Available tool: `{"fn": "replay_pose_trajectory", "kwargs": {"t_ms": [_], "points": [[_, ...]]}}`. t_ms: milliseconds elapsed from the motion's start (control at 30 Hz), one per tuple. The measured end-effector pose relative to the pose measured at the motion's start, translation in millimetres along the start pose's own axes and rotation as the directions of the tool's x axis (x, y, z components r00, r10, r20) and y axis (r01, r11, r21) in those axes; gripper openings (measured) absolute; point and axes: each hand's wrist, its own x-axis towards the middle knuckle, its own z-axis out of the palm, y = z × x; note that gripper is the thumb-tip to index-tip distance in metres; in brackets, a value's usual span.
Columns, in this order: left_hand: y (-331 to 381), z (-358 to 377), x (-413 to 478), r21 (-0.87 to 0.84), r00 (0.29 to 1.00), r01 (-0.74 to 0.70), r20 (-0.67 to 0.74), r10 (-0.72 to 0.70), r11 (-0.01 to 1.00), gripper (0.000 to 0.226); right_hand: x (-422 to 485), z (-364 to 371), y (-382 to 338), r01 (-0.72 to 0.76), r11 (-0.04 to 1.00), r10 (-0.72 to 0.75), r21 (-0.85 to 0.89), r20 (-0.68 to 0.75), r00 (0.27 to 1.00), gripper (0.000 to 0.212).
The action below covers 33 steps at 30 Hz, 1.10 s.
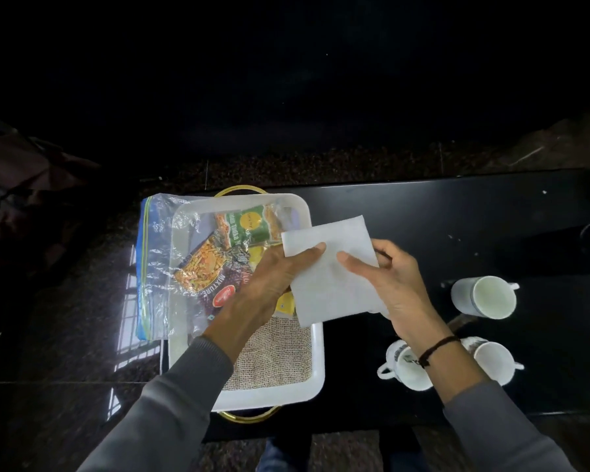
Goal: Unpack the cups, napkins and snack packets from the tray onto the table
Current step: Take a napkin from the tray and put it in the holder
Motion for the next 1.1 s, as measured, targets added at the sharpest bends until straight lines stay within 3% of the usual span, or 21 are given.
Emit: {"fn": "replay_pose_trajectory", "kwargs": {"t_ms": [67,167,300,533,700,933,1000,1100], "points": [[-1,14,0,-0.036,1.000,-0.001,-0.012,0.000,0.999,0.030,-2,-8,2,-0.001,0.998,-0.004,-0.056,-0.089,0.996,0.035],[-2,40,-1,-0.106,0.999,0.052,0.021,-0.050,0.993,0.031,-8,-25,2,0.074,0.969,-0.126,-0.235,-0.212,0.969,0.018],[-1,82,-6,-0.208,0.986,0.142,0.120,-0.118,0.968,0.045,-22,-50,-3,0.203,0.926,-0.266,-0.317,-0.169,0.949,0.005],[16,156,-9,-0.269,0.970,0.162,0.222,-0.102,0.949,0.078,-45,-90,-19,0.239,0.927,-0.236,-0.289,0.046,0.971,0.061],[14,192,4,-0.169,0.980,0.061,0.197,-0.027,0.984,0.026,-50,-124,-31,0.281,0.911,-0.254,-0.303,0.125,0.959,0.069],[15,233,14,-0.256,0.974,0.153,0.202,-0.102,0.955,0.034,-30,-206,-25,0.237,0.923,-0.255,-0.303,-0.021,0.967,0.079],[15,246,15,-0.283,0.970,0.172,0.214,-0.113,0.943,0.036,-25,-227,-22,0.230,0.935,-0.233,-0.269,0.024,0.972,0.087],[14,263,21,-0.328,0.962,0.216,0.231,-0.144,0.919,0.037,-19,-256,-16,0.216,0.973,-0.201,-0.077,0.164,0.966,0.088]]}}
